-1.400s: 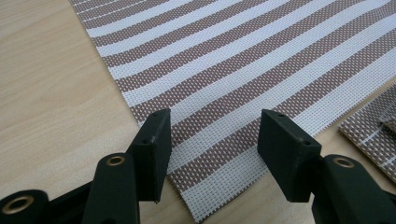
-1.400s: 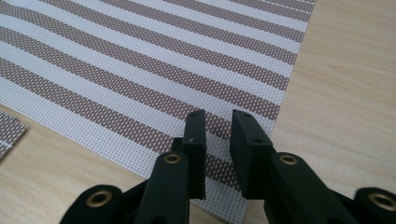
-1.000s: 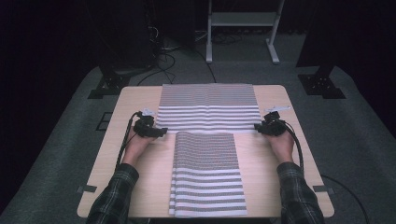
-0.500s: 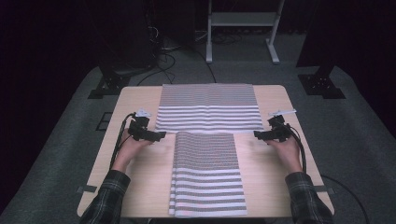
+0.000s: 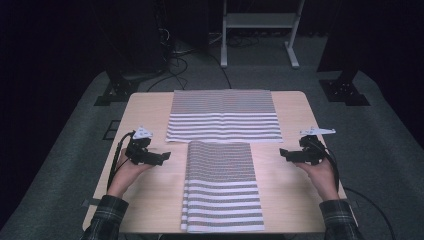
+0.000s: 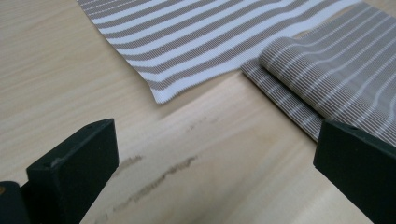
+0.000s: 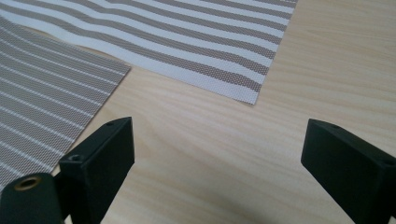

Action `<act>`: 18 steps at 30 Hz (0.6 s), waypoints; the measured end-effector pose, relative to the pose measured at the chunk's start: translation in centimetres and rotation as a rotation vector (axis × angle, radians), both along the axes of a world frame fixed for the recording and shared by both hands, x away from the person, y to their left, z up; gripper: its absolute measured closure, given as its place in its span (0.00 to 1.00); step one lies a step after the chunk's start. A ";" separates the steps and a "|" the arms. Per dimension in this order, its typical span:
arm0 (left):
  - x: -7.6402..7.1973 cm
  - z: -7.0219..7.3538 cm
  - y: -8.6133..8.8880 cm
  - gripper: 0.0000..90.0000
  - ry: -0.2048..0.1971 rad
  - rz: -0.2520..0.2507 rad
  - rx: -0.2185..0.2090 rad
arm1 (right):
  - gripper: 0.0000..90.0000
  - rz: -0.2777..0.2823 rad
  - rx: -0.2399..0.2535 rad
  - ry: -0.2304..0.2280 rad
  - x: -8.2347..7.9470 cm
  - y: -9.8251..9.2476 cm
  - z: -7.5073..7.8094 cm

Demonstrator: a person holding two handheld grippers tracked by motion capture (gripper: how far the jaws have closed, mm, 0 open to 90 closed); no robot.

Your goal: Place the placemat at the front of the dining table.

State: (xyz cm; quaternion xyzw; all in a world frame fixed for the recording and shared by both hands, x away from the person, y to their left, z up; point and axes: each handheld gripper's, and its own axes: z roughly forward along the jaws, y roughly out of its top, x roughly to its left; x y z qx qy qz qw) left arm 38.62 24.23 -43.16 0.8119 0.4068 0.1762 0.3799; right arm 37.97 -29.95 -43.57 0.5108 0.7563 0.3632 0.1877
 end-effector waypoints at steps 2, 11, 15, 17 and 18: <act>-0.8 0.0 0.1 0.00 -0.005 -0.004 0.005 | 0.10 0.009 -0.003 -0.013 -0.8 0.1 0.1; -4.6 0.3 0.4 0.00 -0.033 -0.029 -0.004 | 0.10 0.050 0.013 -0.064 -4.3 0.3 0.2; -6.1 -0.4 0.9 0.00 -0.024 -0.032 0.005 | 0.10 0.061 0.014 -0.084 -6.0 -0.1 -0.2; -6.8 -0.9 1.2 0.00 -0.019 -0.028 0.014 | 0.10 0.062 0.015 -0.100 -6.9 -0.4 -0.5; -7.1 -1.0 1.3 0.00 -0.016 -0.028 0.015 | 0.10 0.060 0.016 -0.105 -7.4 -0.6 -0.7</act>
